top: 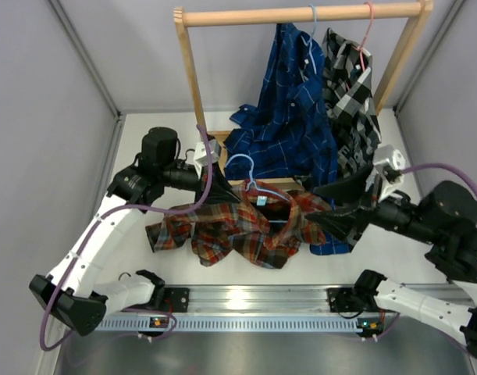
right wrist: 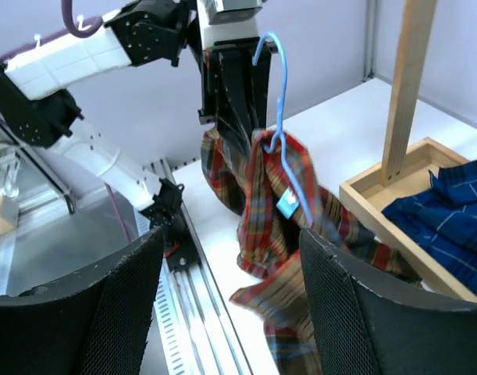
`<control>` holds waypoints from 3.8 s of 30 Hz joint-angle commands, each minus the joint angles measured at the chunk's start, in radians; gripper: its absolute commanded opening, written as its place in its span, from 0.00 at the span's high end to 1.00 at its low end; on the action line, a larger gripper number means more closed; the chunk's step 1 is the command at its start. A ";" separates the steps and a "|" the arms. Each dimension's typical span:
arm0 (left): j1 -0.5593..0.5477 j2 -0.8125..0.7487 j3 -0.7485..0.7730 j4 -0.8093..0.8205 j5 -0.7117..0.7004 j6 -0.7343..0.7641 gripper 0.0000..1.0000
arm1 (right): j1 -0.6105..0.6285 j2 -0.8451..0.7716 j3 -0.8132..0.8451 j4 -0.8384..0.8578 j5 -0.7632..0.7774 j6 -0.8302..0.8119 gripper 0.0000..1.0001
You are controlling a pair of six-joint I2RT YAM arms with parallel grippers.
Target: Place the shirt on the hanger
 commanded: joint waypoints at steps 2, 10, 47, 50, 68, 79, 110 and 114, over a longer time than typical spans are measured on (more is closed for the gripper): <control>-0.049 0.029 0.022 0.017 0.222 0.050 1.00 | 0.008 0.236 0.117 -0.068 -0.113 -0.108 0.32; -0.091 0.063 0.022 0.019 0.242 0.073 1.00 | 0.009 0.399 0.200 0.052 -0.305 -0.093 0.33; -0.108 -0.472 -0.354 0.259 -1.373 -0.536 0.02 | 0.005 0.333 0.153 0.202 0.161 -0.052 1.00; -0.108 -0.580 -0.502 0.347 -1.352 -0.547 0.02 | 0.005 0.330 0.178 0.192 0.155 -0.055 1.00; -0.036 -0.200 -0.410 0.272 -1.873 -0.683 1.00 | 0.005 0.235 0.193 0.138 0.226 -0.089 1.00; 0.185 -0.219 -0.397 0.344 -1.397 -0.659 0.91 | 0.005 0.288 0.268 0.126 0.184 -0.101 1.00; -0.049 -0.084 0.169 0.212 0.013 0.116 0.02 | 0.005 0.199 0.267 0.002 -0.102 -0.170 1.00; -0.195 -0.043 0.159 0.212 -0.139 0.179 0.03 | 0.005 0.207 0.295 -0.015 -0.127 -0.175 1.00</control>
